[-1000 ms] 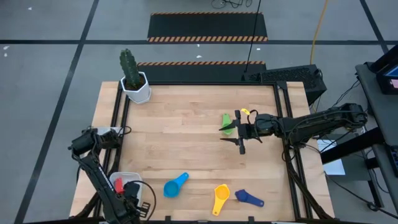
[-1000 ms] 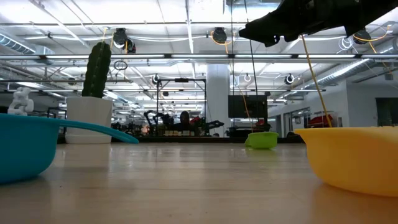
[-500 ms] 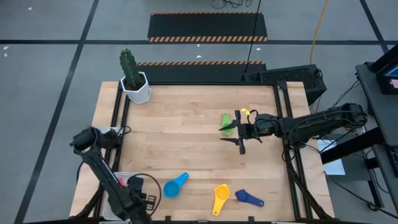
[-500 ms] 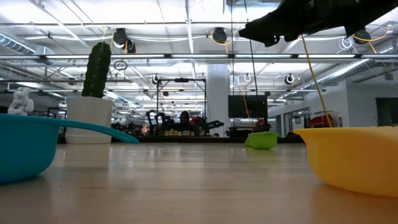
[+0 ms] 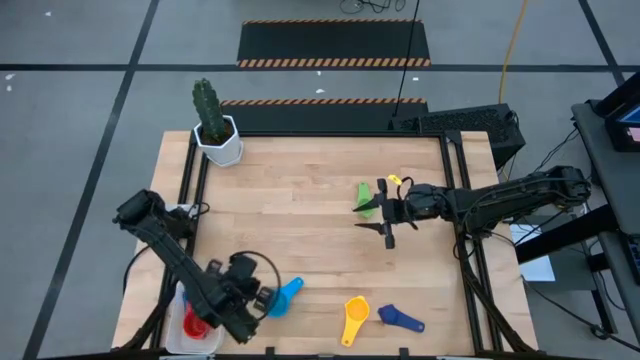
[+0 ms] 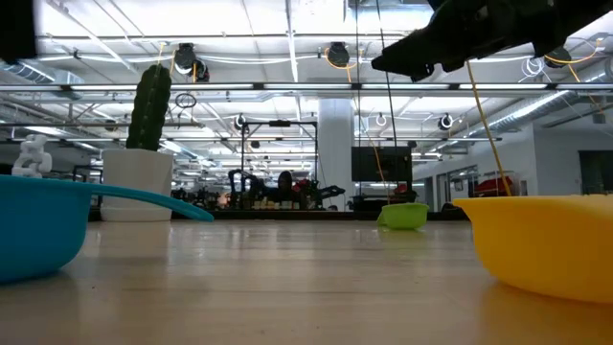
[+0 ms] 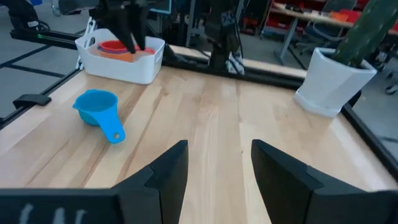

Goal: Nest measuring cups in basket
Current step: Stack the light blue measuring cup on top of the red measuring cup into the white bin

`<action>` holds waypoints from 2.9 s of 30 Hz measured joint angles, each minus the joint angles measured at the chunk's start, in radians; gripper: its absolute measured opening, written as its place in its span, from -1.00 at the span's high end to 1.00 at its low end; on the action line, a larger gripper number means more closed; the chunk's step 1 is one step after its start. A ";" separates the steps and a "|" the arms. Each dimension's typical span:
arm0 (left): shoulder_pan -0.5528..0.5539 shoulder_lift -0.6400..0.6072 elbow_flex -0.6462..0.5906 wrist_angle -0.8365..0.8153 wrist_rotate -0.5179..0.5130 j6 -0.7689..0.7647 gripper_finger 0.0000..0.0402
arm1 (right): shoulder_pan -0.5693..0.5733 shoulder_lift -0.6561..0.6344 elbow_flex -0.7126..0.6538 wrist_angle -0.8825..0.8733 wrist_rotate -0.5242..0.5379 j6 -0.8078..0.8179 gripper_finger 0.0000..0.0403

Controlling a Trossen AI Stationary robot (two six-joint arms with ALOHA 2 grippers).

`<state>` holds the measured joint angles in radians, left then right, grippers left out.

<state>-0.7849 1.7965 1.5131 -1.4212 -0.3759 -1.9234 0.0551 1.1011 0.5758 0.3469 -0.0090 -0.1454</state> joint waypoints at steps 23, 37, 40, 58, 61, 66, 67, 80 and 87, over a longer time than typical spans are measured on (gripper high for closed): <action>0.087 0.001 0.000 0.231 -0.355 0.534 0.47 | 0.325 0.397 0.076 0.169 0.251 0.235 0.08; 0.008 0.005 0.000 0.279 -0.436 0.509 0.47 | 0.391 0.780 0.509 0.052 0.244 -0.055 0.08; -0.011 0.007 -0.004 0.289 -0.448 0.496 0.47 | 0.392 0.840 0.583 0.027 0.244 -0.055 0.08; -0.041 0.012 -0.114 0.381 -0.438 0.474 0.47 | 0.374 1.047 0.771 -0.063 0.313 -0.111 -0.27; -0.037 0.012 -0.114 0.369 -0.438 0.475 0.47 | 0.363 1.061 0.771 -0.054 0.301 -0.129 -0.35; -0.029 0.012 -0.114 0.366 -0.438 0.481 0.47 | 0.358 1.075 0.771 -0.034 0.351 -0.264 -0.32; -0.028 0.012 -0.114 0.365 -0.438 0.481 0.47 | 0.356 1.075 0.771 -0.033 0.346 -0.285 -0.30; -0.014 0.012 -0.114 0.364 -0.445 0.474 0.47 | 0.318 1.121 0.774 0.047 0.266 -0.446 0.11; -0.014 0.012 -0.114 0.361 -0.446 0.472 0.47 | 0.318 1.124 0.772 0.093 0.263 -0.522 0.54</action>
<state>-0.7986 1.8084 1.3994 -1.0597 -0.8219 -1.4509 0.3733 2.2250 1.3483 0.4397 0.2545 -0.6674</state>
